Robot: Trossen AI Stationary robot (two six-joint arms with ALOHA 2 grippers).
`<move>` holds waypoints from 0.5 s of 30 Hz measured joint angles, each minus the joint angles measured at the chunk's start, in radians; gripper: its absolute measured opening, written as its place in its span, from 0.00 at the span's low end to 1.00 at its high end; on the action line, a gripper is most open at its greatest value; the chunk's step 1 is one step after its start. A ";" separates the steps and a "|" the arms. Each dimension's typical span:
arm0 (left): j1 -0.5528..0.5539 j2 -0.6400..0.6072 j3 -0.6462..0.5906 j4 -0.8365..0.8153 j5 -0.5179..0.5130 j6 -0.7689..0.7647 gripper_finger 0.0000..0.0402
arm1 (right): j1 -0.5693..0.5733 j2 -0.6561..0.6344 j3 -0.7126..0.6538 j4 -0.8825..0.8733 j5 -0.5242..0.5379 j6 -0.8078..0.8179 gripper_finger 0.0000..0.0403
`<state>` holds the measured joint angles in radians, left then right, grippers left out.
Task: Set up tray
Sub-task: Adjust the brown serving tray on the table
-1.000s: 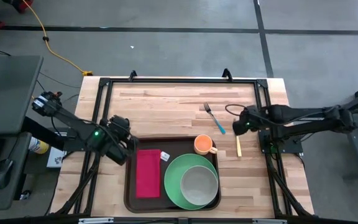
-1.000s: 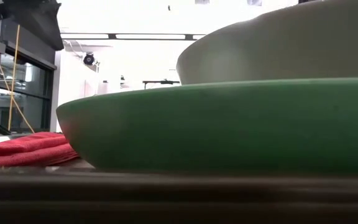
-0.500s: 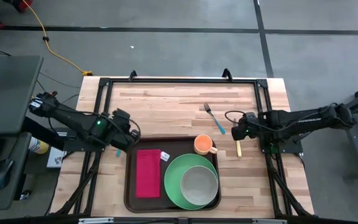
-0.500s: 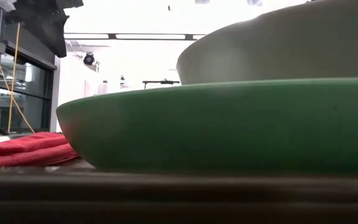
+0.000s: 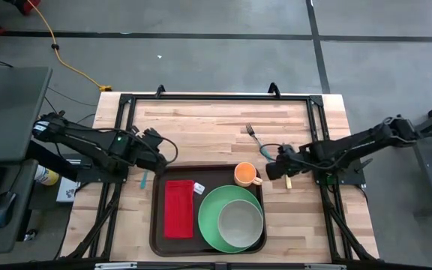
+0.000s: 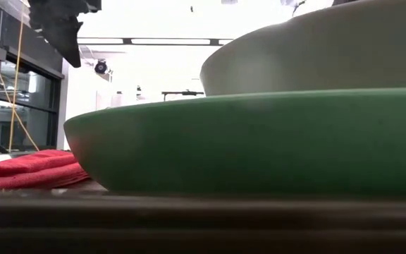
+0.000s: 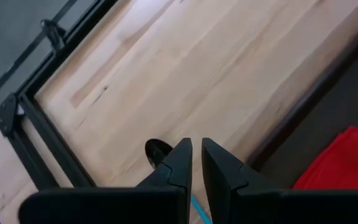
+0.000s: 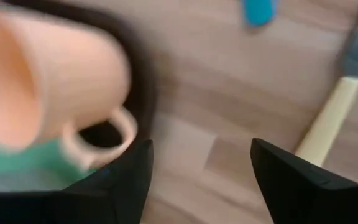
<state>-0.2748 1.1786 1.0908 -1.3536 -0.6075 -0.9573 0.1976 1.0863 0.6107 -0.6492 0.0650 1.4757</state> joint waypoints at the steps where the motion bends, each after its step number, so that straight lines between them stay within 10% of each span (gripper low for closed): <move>1: 0.000 -0.002 0.000 0.002 0.000 0.012 0.17 | 0.020 0.004 0.012 0.000 -0.005 -0.009 0.59; 15: 0.000 -0.051 0.000 -0.010 -0.005 0.098 0.17 | 0.311 0.137 0.057 0.114 0.053 0.203 0.41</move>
<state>-0.2749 1.1272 1.0908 -1.3634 -0.6123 -0.8590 0.5087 1.2232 0.6682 -0.5354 0.1178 1.6784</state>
